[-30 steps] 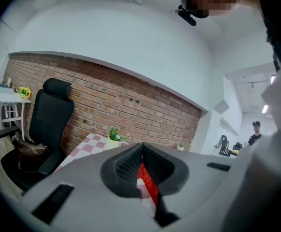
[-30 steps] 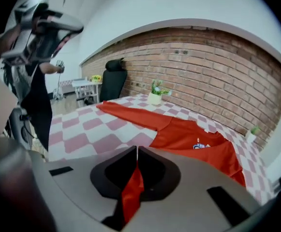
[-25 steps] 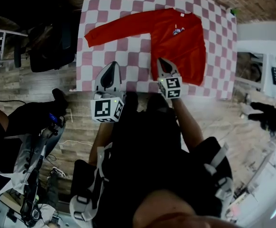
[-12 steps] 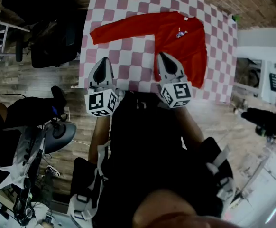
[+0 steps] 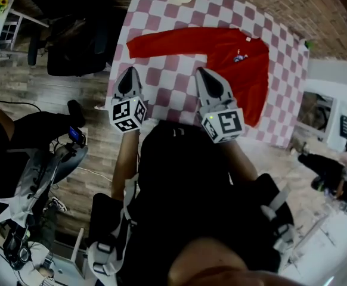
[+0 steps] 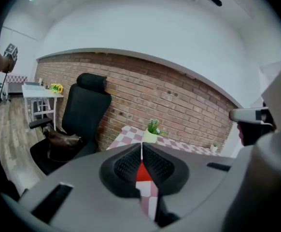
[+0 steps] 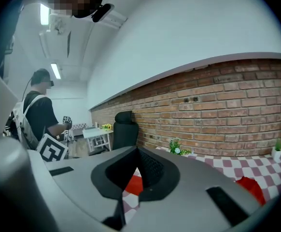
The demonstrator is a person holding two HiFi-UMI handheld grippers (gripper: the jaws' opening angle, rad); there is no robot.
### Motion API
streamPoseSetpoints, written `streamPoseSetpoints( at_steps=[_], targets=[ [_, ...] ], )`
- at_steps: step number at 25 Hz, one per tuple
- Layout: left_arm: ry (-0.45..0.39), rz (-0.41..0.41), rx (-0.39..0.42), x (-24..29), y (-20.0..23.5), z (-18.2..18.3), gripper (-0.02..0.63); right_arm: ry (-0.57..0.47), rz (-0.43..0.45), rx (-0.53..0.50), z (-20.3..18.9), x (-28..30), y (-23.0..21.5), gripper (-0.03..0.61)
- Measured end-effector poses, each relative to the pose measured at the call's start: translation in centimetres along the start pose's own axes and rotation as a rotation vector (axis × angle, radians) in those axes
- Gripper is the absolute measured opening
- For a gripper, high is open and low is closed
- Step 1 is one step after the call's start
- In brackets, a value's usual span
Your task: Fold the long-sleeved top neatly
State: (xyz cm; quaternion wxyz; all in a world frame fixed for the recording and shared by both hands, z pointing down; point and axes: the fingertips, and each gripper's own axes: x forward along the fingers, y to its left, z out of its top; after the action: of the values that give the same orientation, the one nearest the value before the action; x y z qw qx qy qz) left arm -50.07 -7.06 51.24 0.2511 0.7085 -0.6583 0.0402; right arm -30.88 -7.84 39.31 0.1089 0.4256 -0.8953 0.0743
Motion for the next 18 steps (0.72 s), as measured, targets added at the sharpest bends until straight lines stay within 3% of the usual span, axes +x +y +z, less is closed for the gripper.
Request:
streamPoseSetpoints(
  at_steps=[8,10,18],
  targets=[
    [0.192,0.144,-0.154,7.3,6.0,-6.8,0.034,0.046,0.048,0.003,-0.8,3.4,-1.2,0.008],
    [0.233,0.164,-0.165,9.0,7.1,-8.3,0.088,0.053,0.061,0.021,-0.8,4.3,-1.3,0.008],
    [0.369,0.244,-0.191,13.4,10.7,-13.2,0.093,0.107,0.105,0.057,-2.5,6.4,-2.0,0.008]
  ],
)
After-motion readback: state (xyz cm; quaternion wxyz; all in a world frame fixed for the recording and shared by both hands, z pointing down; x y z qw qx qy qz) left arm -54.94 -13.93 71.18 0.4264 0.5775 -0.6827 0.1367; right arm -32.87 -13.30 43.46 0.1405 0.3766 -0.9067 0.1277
